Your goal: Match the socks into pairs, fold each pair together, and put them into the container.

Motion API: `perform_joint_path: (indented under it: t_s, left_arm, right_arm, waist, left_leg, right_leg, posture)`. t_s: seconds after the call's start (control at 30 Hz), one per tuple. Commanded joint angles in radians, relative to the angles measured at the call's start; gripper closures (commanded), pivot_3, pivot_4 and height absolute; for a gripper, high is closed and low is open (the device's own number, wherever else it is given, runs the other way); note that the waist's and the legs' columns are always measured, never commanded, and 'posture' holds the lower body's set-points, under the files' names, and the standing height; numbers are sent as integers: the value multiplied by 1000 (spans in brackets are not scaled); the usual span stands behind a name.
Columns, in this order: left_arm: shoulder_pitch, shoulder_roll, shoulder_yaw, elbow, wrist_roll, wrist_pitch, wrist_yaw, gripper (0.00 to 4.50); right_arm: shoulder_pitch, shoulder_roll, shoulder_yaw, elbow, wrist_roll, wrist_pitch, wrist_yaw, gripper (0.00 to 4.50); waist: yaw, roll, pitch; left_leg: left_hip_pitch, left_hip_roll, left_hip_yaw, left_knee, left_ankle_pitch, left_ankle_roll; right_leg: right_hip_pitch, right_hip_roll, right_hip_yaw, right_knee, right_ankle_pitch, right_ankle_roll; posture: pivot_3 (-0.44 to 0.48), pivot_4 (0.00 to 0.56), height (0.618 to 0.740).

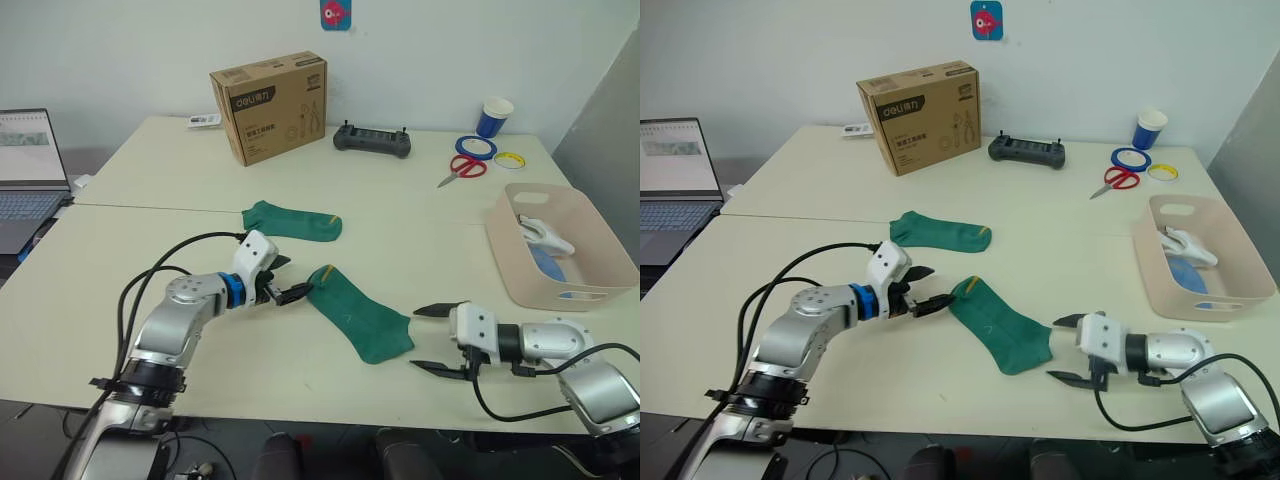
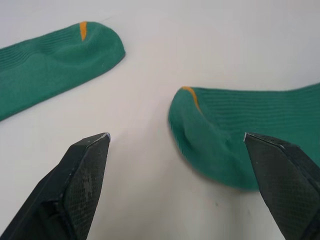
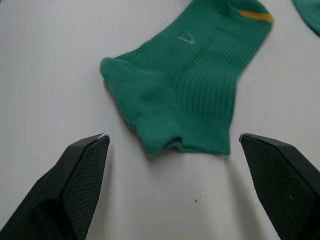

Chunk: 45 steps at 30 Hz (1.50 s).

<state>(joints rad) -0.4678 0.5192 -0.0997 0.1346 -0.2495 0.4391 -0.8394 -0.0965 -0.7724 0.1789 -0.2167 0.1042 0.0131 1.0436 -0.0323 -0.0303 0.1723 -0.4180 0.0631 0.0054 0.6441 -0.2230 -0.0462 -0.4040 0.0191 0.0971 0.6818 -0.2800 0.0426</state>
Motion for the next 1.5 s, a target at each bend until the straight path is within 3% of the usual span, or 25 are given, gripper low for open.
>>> perform_joint_path:
  t_s: [0.03,0.1,0.2,0.57,0.77,1.07,1.3,1.37,1.5]
  left_arm:
    - [-27,-14,-29,51,44,-63,-5,34]
    - [-34,-14,-47,89,70,-90,-11,211]
    - [-38,-18,-56,111,80,-107,-20,944]
    - [-6,-15,-57,64,75,-91,-65,4463]
    - [92,19,-34,-81,31,-21,-86,4486]
    - [341,62,18,-552,-158,305,-25,4486]
    - [429,29,9,-648,-174,360,82,4486]
    - [435,18,3,-643,-148,331,111,4030]
    - [417,4,50,-599,-136,299,162,2895]
  right_arm:
    - [-24,23,7,7,-29,-39,-27,0]
    - [-33,29,17,20,-42,-62,-24,0]
    - [-35,43,26,19,-41,-80,-20,645]
    - [-34,51,32,51,-52,-157,-22,4493]
    - [-30,44,-6,75,18,-158,2,4499]
    - [-80,19,-40,144,104,-147,91,4499]
    - [-115,13,-28,228,78,-209,141,4499]
    - [-121,17,-35,232,88,-205,140,4285]
    - [-113,5,-48,227,108,-184,151,3087]
  waist:
    - [0,0,0]
    - [-2,0,0]
    - [-1,0,0]
    - [0,0,0]
    - [-1,0,0]
    - [-2,0,0]
    - [-1,0,0]
    - [-1,0,0]
    - [-1,0,0]
  left_leg:
    - [0,0,0,0,0,0]
    - [0,0,0,0,0,0]
    - [0,0,-1,0,0,0]
    - [0,0,-1,0,0,0]
    - [1,1,-1,0,0,0]
    - [1,1,0,0,0,0]
    - [1,1,0,0,0,0]
    - [1,1,0,0,0,0]
    - [1,1,0,0,0,0]
  right_leg:
    - [0,0,0,0,0,0]
    - [0,1,0,1,0,0]
    - [0,1,0,1,0,0]
    - [0,1,0,1,0,0]
    - [0,1,0,1,0,0]
    - [1,-1,0,1,0,0]
    - [1,-1,0,1,0,0]
    - [1,-1,0,1,0,0]
    - [1,-1,0,1,0,0]
  posture:
    - [0,150,740]
    - [0,150,740]
    - [0,150,740]
    - [0,150,740]
    - [0,150,740]
    - [0,150,740]
    - [0,150,740]
    - [0,150,740]
    - [0,150,740]
